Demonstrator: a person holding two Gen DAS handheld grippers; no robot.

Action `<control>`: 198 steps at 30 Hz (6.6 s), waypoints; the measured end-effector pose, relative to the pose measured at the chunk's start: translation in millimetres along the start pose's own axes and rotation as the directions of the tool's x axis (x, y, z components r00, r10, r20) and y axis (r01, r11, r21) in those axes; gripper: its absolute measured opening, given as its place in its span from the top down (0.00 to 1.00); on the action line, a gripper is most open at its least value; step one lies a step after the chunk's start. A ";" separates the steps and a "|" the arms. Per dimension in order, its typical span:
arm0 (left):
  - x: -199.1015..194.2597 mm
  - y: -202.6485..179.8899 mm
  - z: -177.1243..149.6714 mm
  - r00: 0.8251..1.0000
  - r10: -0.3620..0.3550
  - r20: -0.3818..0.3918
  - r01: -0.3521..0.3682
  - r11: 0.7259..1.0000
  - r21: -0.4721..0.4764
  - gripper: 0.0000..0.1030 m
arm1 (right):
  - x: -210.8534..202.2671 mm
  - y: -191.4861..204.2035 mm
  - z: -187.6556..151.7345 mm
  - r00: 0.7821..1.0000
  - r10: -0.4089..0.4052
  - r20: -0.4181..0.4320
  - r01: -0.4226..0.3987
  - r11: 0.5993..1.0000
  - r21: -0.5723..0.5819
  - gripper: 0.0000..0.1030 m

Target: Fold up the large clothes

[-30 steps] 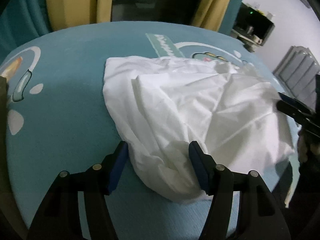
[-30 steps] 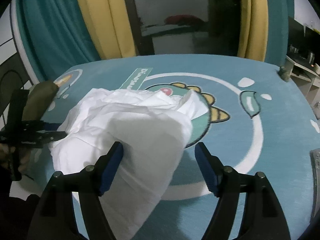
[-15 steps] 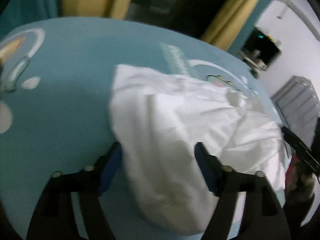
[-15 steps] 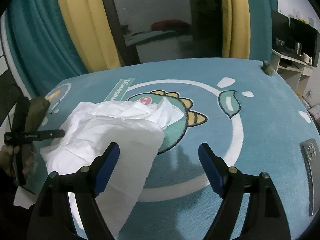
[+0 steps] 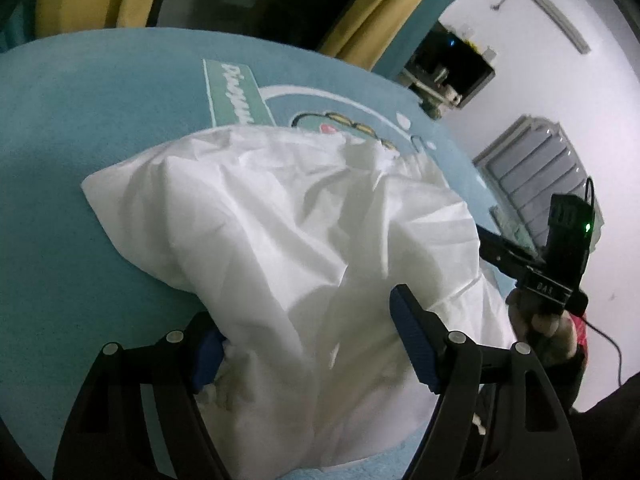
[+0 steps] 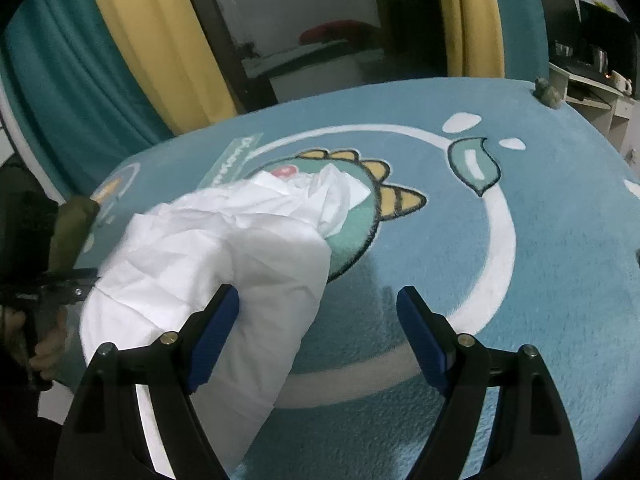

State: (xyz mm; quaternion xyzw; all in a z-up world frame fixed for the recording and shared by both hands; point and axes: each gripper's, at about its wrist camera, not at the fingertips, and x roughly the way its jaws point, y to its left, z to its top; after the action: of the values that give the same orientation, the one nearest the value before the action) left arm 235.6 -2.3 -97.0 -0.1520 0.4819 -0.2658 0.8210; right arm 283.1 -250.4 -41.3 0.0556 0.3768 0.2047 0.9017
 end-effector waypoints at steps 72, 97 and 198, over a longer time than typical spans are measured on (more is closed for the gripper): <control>-187.0 154.2 53.3 0.865 0.346 0.362 -0.365 0.931 -0.016 0.84 | 124.2 305.4 115.8 0.907 0.415 0.072 -0.366 0.861 -0.353 0.78; -155.6 192.8 21.2 0.849 0.510 0.138 -0.489 0.858 -0.158 0.76 | 156.7 220.5 53.9 0.979 0.181 -0.091 -0.192 0.974 -0.124 0.22; -223.5 -119.9 -59.2 0.595 0.329 0.733 -0.483 0.876 0.000 0.27 | -169.5 132.7 10.2 0.875 -0.124 0.468 0.213 0.967 -0.142 0.04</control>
State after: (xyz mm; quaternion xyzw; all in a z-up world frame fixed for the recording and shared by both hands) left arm 61.0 31.0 93.5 -0.0458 0.1179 -0.0373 0.9913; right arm 139.6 -198.8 111.1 -0.0171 0.1374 0.1410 0.9803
